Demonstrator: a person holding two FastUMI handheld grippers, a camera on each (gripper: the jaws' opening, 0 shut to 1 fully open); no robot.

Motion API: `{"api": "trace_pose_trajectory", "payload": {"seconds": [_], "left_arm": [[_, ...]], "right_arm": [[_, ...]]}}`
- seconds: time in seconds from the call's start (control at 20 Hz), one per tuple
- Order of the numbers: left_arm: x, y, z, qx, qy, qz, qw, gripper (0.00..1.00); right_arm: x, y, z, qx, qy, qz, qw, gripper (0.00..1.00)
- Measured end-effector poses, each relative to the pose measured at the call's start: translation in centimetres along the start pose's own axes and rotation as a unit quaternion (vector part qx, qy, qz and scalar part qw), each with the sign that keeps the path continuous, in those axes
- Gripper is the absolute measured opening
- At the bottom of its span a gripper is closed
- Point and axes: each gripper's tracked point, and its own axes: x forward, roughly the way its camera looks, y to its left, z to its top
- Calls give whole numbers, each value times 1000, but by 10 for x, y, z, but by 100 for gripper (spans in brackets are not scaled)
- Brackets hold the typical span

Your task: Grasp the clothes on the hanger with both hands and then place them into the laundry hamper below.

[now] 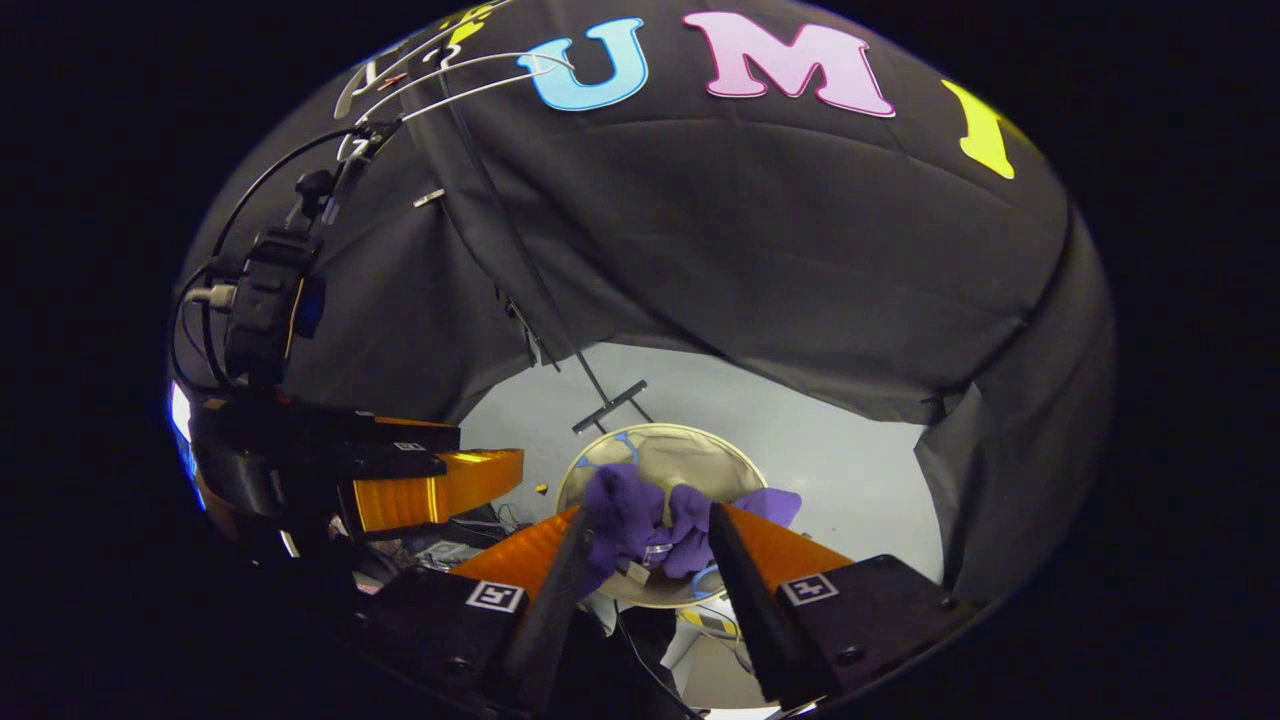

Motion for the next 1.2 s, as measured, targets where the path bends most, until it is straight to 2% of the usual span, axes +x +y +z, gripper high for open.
{"api": "trace_pose_trajectory", "payload": {"seconds": [0.05,0.2,0.25,0.35,0.45,0.55,0.6,0.65,0.95,1.2], "left_arm": [[-2,0,2,-1,-2,0,1000,96],[-4,3,2,-2,-8,1,1000,96],[-5,5,2,-3,-9,1,1000,96],[-5,5,1,-6,-9,1,1000,96],[-6,5,3,-6,-14,0,1000,96],[-10,4,4,-6,-18,-4,1000,96],[-11,5,4,-5,-21,-5,1000,96],[-12,5,4,-4,-23,-7,1000,96],[-31,5,5,9,-42,-26,999,96],[-63,20,2,33,-77,-48,995,96]], "right_arm": [[-1,1,0,-1,-1,1,1000,80],[-1,-2,-2,-6,-1,-3,1000,81],[-1,-1,-2,-3,0,-3,1000,73],[-1,-3,-1,1,-3,-5,1000,91],[-2,-5,1,2,-7,-8,1000,90],[-7,-6,4,3,-10,-10,1000,96],[-6,-5,3,3,-12,-12,1000,90],[-7,-5,2,3,-14,-14,1000,98],[-21,3,0,9,-32,-33,999,98],[-45,25,-2,23,-66,-59,996,99]]}}
